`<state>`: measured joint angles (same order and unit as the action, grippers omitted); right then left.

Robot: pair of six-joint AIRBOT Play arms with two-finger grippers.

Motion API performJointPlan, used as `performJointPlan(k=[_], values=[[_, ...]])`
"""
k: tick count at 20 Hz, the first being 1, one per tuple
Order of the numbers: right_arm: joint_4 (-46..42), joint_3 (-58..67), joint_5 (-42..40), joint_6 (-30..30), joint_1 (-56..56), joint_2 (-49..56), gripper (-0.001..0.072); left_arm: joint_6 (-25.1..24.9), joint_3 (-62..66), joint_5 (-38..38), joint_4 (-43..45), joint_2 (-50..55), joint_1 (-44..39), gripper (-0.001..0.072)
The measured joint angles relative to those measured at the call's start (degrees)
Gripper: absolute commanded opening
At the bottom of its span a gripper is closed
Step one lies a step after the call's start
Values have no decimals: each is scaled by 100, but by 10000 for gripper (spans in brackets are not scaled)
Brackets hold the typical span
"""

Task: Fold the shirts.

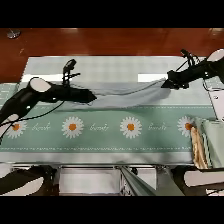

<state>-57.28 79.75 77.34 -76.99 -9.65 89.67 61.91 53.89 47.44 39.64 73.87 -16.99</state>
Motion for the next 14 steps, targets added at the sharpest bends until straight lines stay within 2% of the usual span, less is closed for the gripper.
performJointPlan(k=[5,8,12,14], values=[[-216,-1834,-413,-111,7,-2339,22,483,1084,-673,-20,1150,-1003,15],[-271,-2524,-481,-404,103,-3543,22,866,1884,-734,-24,2020,-1598,15],[-297,-2846,-529,-782,378,-4389,22,1320,2765,-372,-20,3029,-2417,17],[-299,-2898,-575,-920,627,-4555,23,1381,3088,-175,-26,3362,-2798,16]])
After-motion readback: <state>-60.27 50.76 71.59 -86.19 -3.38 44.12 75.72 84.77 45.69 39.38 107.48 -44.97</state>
